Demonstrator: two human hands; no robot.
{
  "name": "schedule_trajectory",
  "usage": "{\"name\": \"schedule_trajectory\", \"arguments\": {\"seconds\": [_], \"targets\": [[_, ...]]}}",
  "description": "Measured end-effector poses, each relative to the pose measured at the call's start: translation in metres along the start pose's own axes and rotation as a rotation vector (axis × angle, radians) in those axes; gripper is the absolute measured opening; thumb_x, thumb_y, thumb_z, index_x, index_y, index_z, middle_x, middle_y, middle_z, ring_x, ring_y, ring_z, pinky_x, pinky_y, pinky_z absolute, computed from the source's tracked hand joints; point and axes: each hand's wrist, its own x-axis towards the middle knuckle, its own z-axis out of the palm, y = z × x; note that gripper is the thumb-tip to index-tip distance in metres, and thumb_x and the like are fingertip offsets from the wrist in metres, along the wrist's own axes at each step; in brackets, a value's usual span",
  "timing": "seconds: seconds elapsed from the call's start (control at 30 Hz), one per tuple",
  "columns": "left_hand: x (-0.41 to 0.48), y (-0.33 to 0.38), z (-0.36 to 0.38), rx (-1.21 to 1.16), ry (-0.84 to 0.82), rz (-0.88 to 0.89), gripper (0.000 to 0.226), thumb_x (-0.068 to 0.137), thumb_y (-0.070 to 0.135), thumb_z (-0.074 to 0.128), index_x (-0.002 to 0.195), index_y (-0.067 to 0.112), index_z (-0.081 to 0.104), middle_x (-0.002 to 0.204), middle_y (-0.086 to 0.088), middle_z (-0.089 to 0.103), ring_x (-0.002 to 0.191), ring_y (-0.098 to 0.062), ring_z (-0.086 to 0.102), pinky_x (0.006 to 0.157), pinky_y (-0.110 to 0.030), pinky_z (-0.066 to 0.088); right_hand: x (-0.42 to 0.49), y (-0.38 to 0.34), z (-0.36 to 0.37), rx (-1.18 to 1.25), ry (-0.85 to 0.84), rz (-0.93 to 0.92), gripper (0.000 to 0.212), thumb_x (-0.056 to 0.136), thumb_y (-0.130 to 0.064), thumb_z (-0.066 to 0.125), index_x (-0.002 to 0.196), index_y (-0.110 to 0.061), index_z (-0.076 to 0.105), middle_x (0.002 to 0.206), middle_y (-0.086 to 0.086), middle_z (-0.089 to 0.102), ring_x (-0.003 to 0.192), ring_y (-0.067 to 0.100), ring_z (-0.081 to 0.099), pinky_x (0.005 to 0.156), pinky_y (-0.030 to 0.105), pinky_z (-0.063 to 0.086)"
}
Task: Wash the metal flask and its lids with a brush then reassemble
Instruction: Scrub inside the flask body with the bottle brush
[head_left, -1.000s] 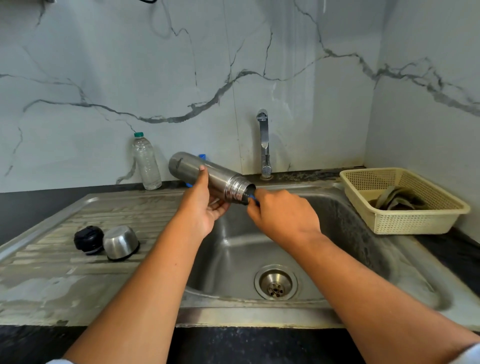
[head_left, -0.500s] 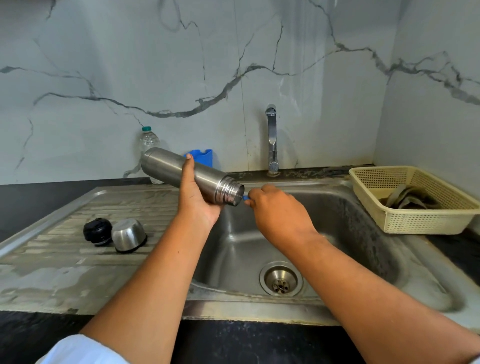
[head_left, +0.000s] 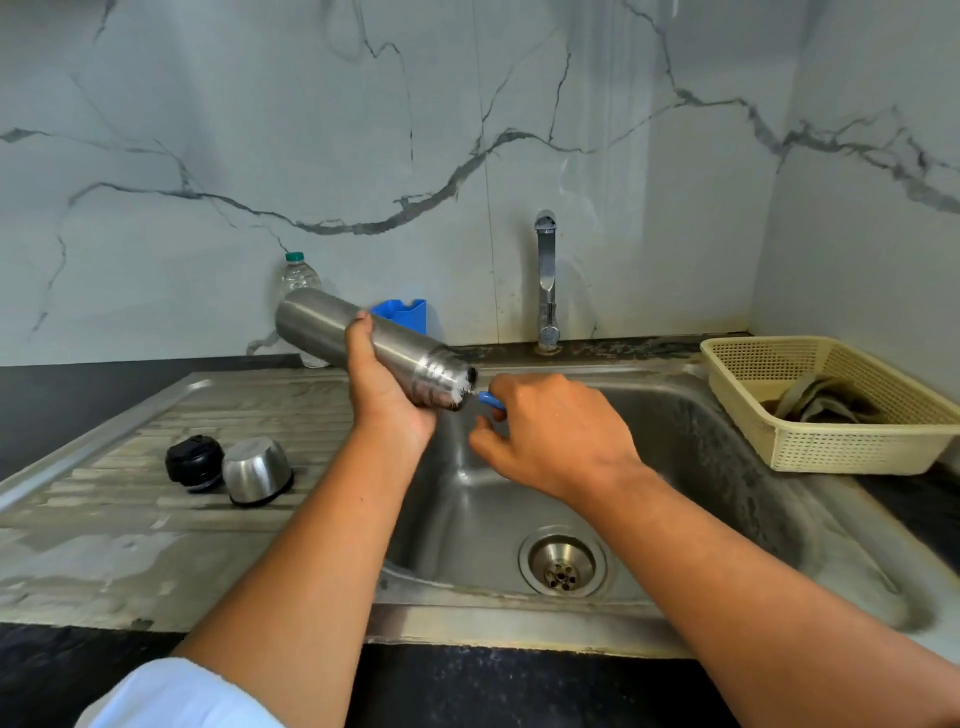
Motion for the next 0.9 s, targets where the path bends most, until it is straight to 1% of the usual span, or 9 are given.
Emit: {"name": "schedule_trajectory", "arguments": {"seconds": [0.13,0.3,0.4,0.43,0.57,0.63,0.77,0.83,0.9], "targets": [[0.006,0.015,-0.006,-0.072,0.038,0.032,0.05,0.089,0.052,0.069,0.116,0.011,0.062,0.084,-0.007,0.069,0.063,-0.023,0.073,0.059,-0.035,0.06,-0.003,0.004,-0.003,-0.022,0.013,-0.034,0.018,0.092,-0.039,0.048,0.088,-0.022,0.054,0.074,-0.001,0.06,0.066,0.024,0.059,0.06,0.035,0.051],[-0.007,0.0,0.001,0.018,-0.013,0.023,0.066,0.086,0.055,0.07,0.13,0.007,0.062,0.101,-0.014,0.07,0.079,-0.028,0.072,0.074,-0.039,0.062,0.002,-0.005,0.0,0.023,-0.026,-0.015,0.013,0.091,-0.031,0.053,0.098,-0.02,0.056,0.078,-0.001,0.056,0.069,0.026,0.056,0.06,0.034,0.044],[0.001,0.016,-0.001,-0.031,-0.01,0.064,0.046,0.093,0.053,0.063,0.104,0.008,0.068,0.079,-0.007,0.074,0.066,-0.023,0.073,0.065,-0.033,0.061,-0.003,0.009,-0.005,-0.016,0.01,-0.016,0.012,0.092,-0.031,0.05,0.089,-0.02,0.053,0.072,0.0,0.058,0.065,0.026,0.057,0.055,0.033,0.043],[0.002,0.016,-0.002,-0.039,-0.004,0.068,0.045,0.094,0.053,0.062,0.102,0.009,0.069,0.076,-0.006,0.074,0.064,-0.022,0.073,0.065,-0.033,0.061,-0.004,0.009,-0.006,-0.02,0.019,-0.017,0.012,0.092,-0.032,0.05,0.088,-0.021,0.052,0.072,0.0,0.057,0.065,0.026,0.057,0.056,0.033,0.044],[-0.011,-0.004,0.001,0.052,-0.018,0.036,0.07,0.086,0.056,0.07,0.135,0.006,0.062,0.099,-0.014,0.069,0.081,-0.028,0.071,0.074,-0.041,0.061,0.002,-0.005,0.0,0.034,-0.012,-0.009,0.008,0.091,-0.03,0.053,0.092,-0.023,0.05,0.077,-0.002,0.053,0.07,0.027,0.058,0.061,0.035,0.047],[-0.01,0.0,0.002,0.039,-0.021,0.039,0.073,0.084,0.055,0.072,0.137,0.007,0.062,0.1,-0.012,0.071,0.083,-0.028,0.072,0.075,-0.041,0.06,0.002,0.0,-0.001,0.043,-0.025,-0.001,0.009,0.091,-0.029,0.052,0.089,-0.021,0.05,0.074,-0.002,0.055,0.069,0.027,0.058,0.059,0.035,0.048],[-0.003,0.016,-0.002,-0.044,0.034,0.054,0.051,0.089,0.055,0.067,0.115,0.011,0.068,0.082,-0.006,0.073,0.069,-0.024,0.074,0.064,-0.037,0.061,-0.005,0.008,-0.007,-0.018,0.023,-0.018,0.012,0.09,-0.03,0.051,0.085,-0.019,0.053,0.068,-0.001,0.055,0.065,0.027,0.058,0.058,0.035,0.051],[-0.008,0.006,-0.001,-0.004,0.009,0.032,0.063,0.087,0.057,0.067,0.128,0.009,0.065,0.089,-0.009,0.072,0.075,-0.027,0.074,0.068,-0.038,0.06,-0.004,-0.002,-0.004,0.01,0.013,-0.028,0.011,0.091,-0.031,0.052,0.09,-0.02,0.054,0.073,-0.002,0.055,0.069,0.027,0.06,0.062,0.036,0.051],[-0.018,-0.003,0.005,0.051,-0.03,0.038,0.066,0.089,0.057,0.065,0.131,0.006,0.063,0.09,-0.012,0.071,0.078,-0.029,0.072,0.071,-0.039,0.06,-0.001,-0.006,0.001,0.048,0.008,0.004,0.012,0.091,-0.031,0.053,0.099,-0.021,0.055,0.079,-0.002,0.053,0.072,0.028,0.059,0.062,0.036,0.047]]}}
